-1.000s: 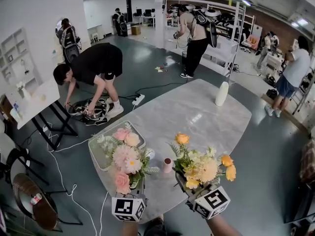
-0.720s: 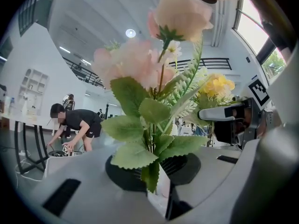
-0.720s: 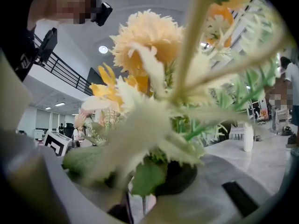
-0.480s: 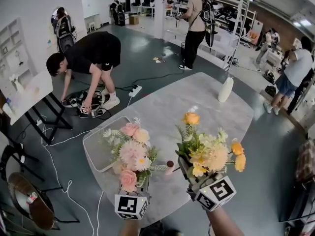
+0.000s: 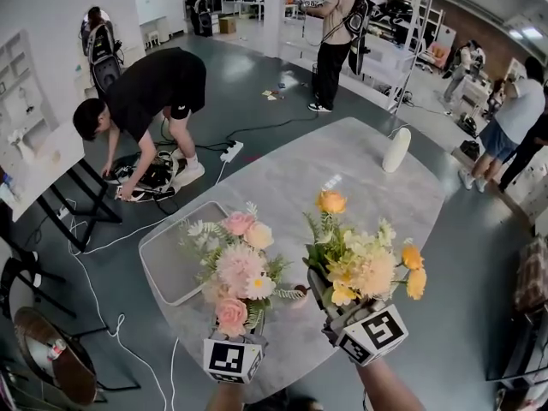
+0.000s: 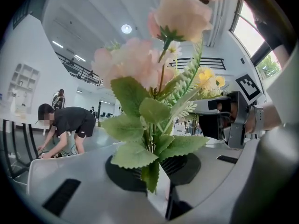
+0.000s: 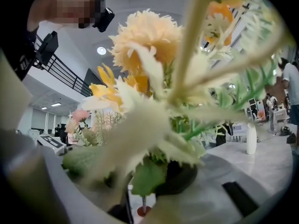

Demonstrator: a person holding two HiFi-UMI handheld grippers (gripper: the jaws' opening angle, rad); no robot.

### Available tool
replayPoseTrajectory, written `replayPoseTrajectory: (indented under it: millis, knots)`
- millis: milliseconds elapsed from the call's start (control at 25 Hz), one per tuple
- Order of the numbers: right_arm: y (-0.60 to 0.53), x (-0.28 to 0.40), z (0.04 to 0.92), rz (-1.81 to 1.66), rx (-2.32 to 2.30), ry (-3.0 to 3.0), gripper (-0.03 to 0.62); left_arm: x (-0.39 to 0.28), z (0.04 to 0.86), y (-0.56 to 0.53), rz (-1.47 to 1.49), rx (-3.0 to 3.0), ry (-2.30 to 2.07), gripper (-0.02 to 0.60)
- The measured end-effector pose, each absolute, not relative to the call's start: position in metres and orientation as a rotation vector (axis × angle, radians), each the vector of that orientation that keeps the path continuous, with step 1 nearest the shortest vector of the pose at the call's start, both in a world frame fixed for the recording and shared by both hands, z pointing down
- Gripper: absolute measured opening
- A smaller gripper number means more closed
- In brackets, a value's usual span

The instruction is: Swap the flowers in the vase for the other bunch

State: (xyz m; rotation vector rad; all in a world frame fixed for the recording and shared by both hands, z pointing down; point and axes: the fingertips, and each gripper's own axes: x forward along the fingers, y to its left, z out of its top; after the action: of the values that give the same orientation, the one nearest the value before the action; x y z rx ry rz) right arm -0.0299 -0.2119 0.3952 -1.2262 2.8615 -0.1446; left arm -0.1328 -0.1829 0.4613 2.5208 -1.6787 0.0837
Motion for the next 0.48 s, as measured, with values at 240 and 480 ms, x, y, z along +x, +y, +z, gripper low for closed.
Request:
replayPoseTrajectory:
  millis: [240,480]
  knots:
    - [-0.227,-0.031,0.428,-0.195,-1.248,2.902,0.103,-0.124,0.454,-0.199,0.058,2.523,-1.636,0.075]
    - [-0.222,-0.040,0.458,-0.223,-1.237,2.924,0.103,-0.125,0.460,-0.203,0.085,2.544,-1.599,0.074]
